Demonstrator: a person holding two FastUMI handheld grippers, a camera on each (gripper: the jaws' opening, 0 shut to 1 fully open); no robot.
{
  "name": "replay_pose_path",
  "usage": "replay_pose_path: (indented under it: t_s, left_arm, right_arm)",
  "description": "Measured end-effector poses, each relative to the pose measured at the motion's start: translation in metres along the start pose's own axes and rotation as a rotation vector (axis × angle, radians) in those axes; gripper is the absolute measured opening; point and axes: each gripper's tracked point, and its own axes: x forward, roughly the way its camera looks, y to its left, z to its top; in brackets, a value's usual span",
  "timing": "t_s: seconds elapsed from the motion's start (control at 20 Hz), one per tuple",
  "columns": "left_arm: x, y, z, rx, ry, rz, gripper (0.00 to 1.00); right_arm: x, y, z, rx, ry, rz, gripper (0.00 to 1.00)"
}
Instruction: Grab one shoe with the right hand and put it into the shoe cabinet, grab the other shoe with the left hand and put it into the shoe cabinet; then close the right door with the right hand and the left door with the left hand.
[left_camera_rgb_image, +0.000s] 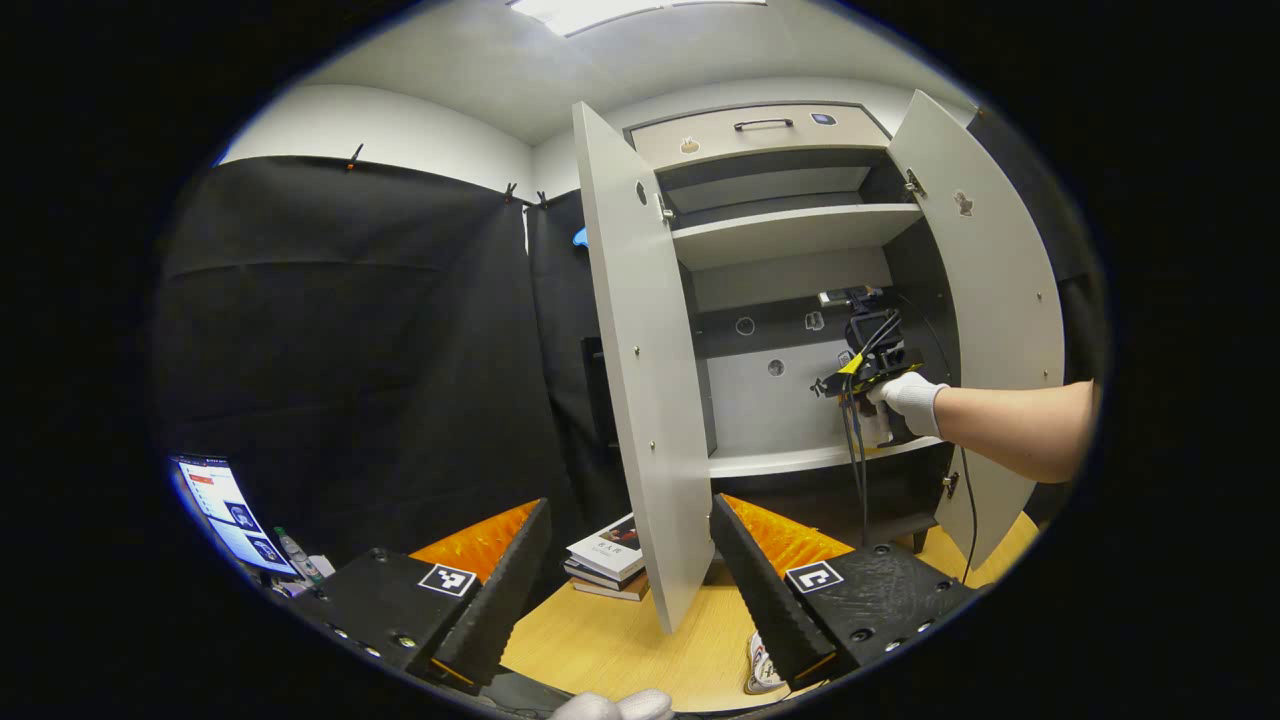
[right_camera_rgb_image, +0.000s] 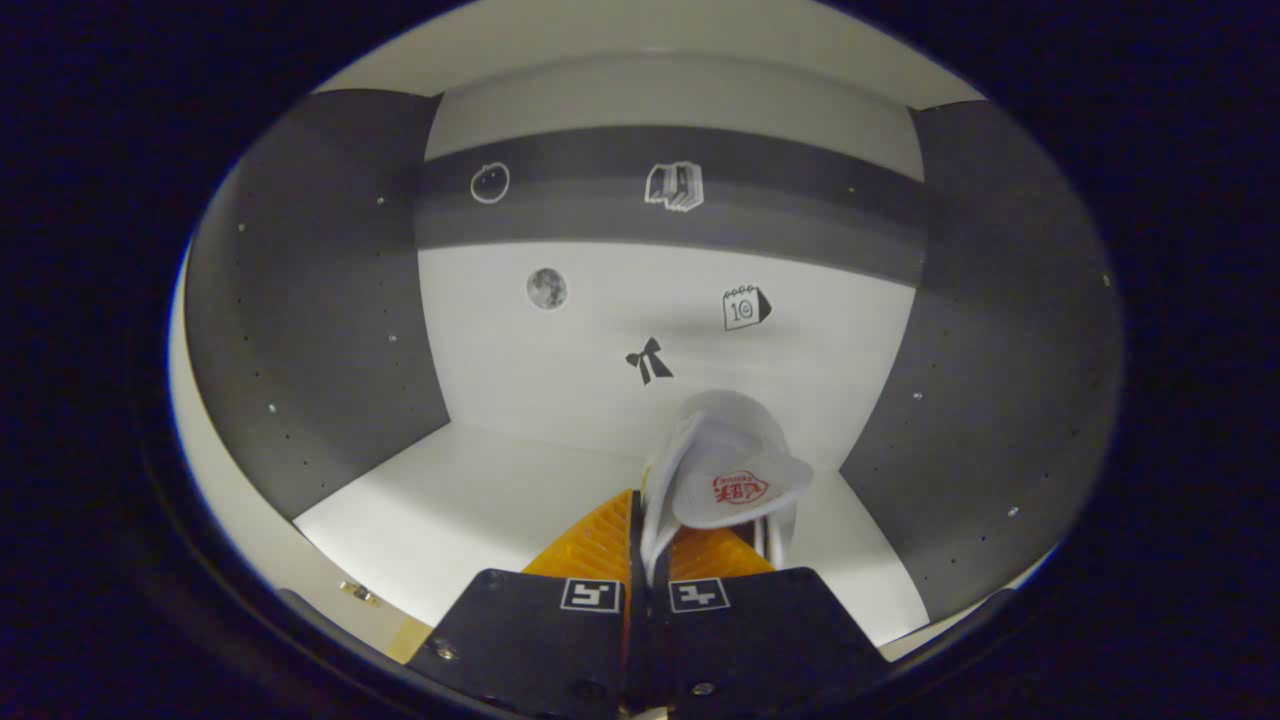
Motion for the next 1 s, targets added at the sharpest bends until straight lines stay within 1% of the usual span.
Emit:
replay_pose_path:
  t_s: [0.05,0.1,0.15,0.25,0.3,0.35,0.4,0.45,0.6,0.65,0.7,0.75,0.8,0.85,0.9,0.95,1.0]
  left_arm:
    - [0.000,-0.001,-0.001,-0.003,0.000,0.000,0.96]
    - [0.000,0.000,-0.001,-0.007,0.000,0.000,1.00]
    - [0.001,0.000,-0.001,-0.012,-0.001,0.000,1.00]
    - [0.001,0.001,-0.002,-0.018,0.002,0.001,1.00]
    - [0.001,0.001,-0.003,-0.021,0.003,0.003,1.00]
    - [0.001,0.002,-0.002,-0.023,0.003,0.002,0.96]
    - [0.001,0.002,-0.001,-0.022,0.002,0.003,1.00]
    - [0.001,0.003,-0.001,-0.022,0.002,0.003,1.00]
    - [0.000,0.007,-0.001,-0.024,-0.006,-0.001,1.00]
    - [0.000,0.008,-0.001,-0.022,-0.009,-0.002,1.00]
    - [0.000,0.008,-0.001,-0.022,-0.011,-0.005,0.96]
    - [0.000,0.009,-0.001,-0.023,-0.010,-0.007,0.96]
    - [0.000,0.010,0.000,-0.026,-0.012,-0.011,0.96]
    - [0.000,0.011,0.001,-0.028,-0.016,-0.013,1.00]
    - [0.001,0.012,0.001,-0.029,-0.020,-0.015,1.00]
    - [0.001,0.013,0.000,-0.028,-0.019,-0.018,0.96]
    - [0.002,0.015,0.000,-0.028,-0.020,-0.022,0.96]
  right_arm:
    - [0.004,-0.001,-0.002,0.005,0.033,-0.005,0.05]
    - [0.009,0.001,-0.004,0.015,0.065,-0.002,0.03]
    - [0.014,0.001,-0.010,0.028,0.104,0.001,0.06]
    - [0.025,0.004,-0.023,0.049,0.202,0.025,0.07]
    - [0.028,0.008,-0.030,0.055,0.243,0.050,0.08]
    - [0.029,0.011,-0.032,0.057,0.261,0.057,0.10]
    - [0.029,0.008,-0.030,0.036,0.263,0.039,0.09]
    - [0.027,0.008,-0.030,0.027,0.264,0.037,0.11]
    - [0.022,0.009,-0.029,0.052,0.254,0.040,0.17]
    - [0.017,0.011,-0.028,0.061,0.245,0.047,0.21]
    - [0.011,0.012,-0.026,0.065,0.237,0.050,0.27]
    - [0.002,0.011,-0.022,0.063,0.208,0.053,0.37]
    - [-0.005,0.009,-0.018,0.071,0.170,0.047,0.46]
    - [-0.014,0.006,-0.016,0.079,0.143,0.033,0.53]
    - [-0.029,0.004,-0.012,0.098,0.093,0.023,0.55]
    - [-0.043,0.002,-0.007,0.098,0.040,0.011,0.59]
    - [-0.058,-0.002,-0.003,0.091,-0.021,-0.005,0.64]
